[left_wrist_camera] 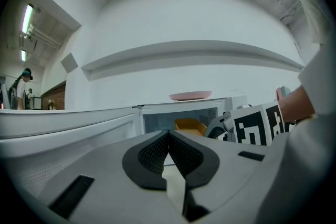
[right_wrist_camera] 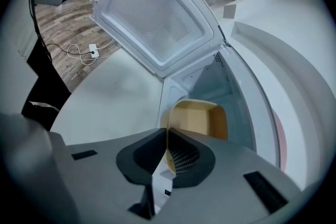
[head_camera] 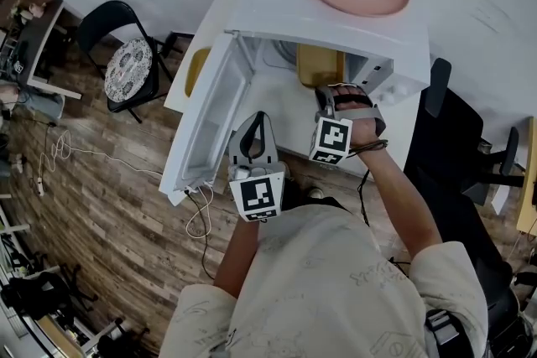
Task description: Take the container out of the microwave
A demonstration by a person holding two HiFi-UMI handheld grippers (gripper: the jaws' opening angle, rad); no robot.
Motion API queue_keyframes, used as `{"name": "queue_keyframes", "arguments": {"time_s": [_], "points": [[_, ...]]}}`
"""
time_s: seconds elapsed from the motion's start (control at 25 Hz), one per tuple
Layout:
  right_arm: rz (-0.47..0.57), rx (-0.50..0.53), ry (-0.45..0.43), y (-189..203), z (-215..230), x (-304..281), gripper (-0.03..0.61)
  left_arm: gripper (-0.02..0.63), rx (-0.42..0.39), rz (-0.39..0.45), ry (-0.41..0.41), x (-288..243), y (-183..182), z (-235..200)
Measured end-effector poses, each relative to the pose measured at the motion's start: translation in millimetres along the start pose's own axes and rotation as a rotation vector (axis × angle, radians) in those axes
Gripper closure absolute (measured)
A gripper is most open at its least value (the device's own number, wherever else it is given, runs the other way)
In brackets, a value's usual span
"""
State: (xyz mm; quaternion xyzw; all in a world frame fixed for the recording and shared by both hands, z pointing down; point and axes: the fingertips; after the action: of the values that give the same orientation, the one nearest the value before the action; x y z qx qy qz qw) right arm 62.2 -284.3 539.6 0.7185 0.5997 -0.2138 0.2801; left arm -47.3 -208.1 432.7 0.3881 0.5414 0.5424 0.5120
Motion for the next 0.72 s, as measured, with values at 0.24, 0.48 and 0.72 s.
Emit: {"name": "queue_keyframes", "arguments": {"time_s": [0.24,0.48,0.72], "points": [[0.021,0.036,-0.008,-1,-12,13,0.548,0.606,0.0,-0.001,-0.018,12,2,9],[0.059,0.076,-0.022,-2,-21,29,0.548,0.606,-0.003,0.007,-0.026,21,1,25],[0.079,0.088,-0.025,2,-33,44,0.548,0.606,-0.021,0.062,-0.076,33,-10,34]]}}
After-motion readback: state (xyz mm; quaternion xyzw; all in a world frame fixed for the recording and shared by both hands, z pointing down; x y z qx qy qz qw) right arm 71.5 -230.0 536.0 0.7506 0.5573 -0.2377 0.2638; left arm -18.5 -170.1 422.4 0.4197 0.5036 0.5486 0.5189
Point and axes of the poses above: the fingertips, and each gripper's own axes: x backward along the fingers, z to its right, y out of its underside, and after that the axes turned 1 degree about -x, right-handed
